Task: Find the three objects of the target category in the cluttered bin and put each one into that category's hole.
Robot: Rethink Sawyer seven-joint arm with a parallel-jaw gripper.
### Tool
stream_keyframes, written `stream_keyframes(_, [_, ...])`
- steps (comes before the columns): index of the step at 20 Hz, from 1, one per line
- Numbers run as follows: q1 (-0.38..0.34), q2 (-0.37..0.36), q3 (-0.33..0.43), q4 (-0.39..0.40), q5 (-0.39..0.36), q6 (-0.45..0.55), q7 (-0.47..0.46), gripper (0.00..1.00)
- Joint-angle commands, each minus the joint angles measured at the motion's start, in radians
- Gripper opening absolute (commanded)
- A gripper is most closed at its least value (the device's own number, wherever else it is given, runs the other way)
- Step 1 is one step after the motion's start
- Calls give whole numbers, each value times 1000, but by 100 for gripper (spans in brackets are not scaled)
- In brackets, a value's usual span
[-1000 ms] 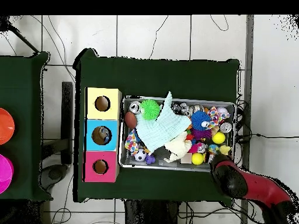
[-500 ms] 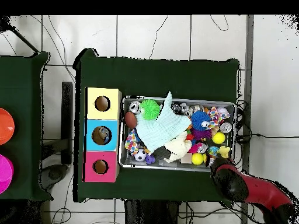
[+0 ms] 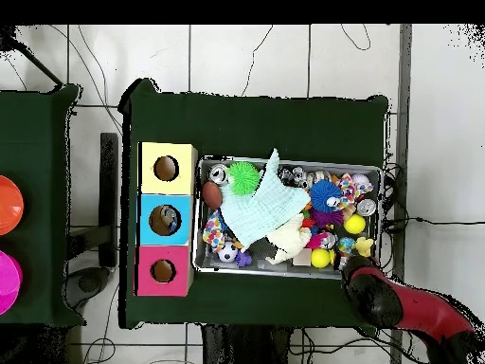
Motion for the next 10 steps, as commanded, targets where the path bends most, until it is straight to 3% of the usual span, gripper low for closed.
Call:
stream_keyframes(1, [-11, 66, 97, -39, -63, 14, -29, 100])
stream_keyframes(10, [-72, 55, 197, -103, -24, 199, -177, 100])
